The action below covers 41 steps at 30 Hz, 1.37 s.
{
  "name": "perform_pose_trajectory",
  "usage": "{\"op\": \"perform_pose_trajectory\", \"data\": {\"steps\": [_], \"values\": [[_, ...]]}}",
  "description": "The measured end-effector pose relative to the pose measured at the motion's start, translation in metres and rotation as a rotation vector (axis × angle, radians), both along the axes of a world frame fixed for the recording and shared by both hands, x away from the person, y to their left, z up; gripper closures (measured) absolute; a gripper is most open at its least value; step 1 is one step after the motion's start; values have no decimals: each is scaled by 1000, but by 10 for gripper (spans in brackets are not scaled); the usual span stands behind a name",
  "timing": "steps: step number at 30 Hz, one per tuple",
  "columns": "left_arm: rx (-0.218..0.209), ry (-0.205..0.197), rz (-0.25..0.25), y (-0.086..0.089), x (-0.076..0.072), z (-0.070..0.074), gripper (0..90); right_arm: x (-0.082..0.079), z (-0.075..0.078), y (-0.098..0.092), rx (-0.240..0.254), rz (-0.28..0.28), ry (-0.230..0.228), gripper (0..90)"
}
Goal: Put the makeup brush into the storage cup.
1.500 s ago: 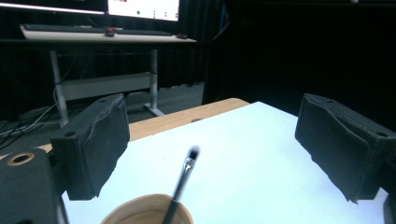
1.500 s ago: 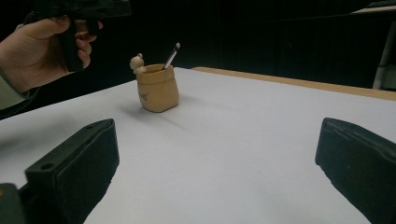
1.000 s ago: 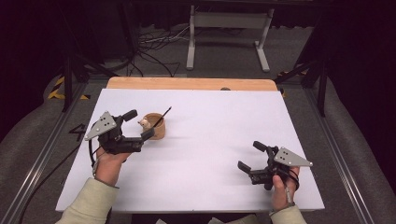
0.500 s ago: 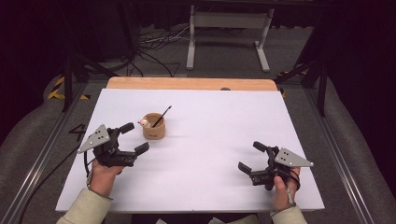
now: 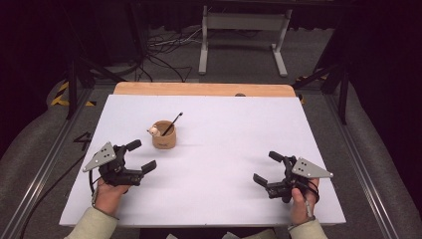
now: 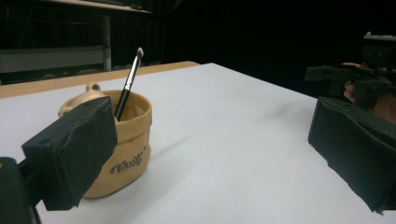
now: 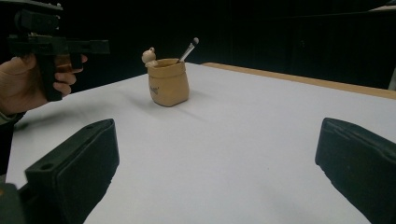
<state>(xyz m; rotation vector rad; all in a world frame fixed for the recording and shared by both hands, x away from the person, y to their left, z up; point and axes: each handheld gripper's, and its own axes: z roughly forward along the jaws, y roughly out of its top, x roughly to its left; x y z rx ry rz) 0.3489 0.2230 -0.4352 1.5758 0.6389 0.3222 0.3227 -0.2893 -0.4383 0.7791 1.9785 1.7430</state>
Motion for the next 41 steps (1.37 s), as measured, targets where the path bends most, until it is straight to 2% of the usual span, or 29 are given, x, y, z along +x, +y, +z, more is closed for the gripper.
{"op": "perform_pose_trajectory", "data": {"steps": [9, 14, 19, 22, 25, 28, 41], "values": [[46, 2, -47, -1, -11, -11, 13, 1, -2, 1, -22, 30, -1, 2], [38, 9, -64, 0, -13, -17, 7, 2, -4, 4, -35, 39, 4, 2], [39, 2, -46, -2, -19, -21, 8, 2, -7, 9, -51, 53, 8, 2], [55, 40, -42, -3, -18, -24, 4, 1, -9, 11, -61, 60, 13, 2], [53, 39, -34, -3, -18, -25, 4, 1, -11, 13, -71, 68, 16, 2], [53, 55, -33, -3, -17, -26, 4, 1, -12, 15, -76, 73, 16, 2], [41, 57, -21, -2, -17, -26, 4, 2, -12, 15, -82, 68, 22, 2]]}}
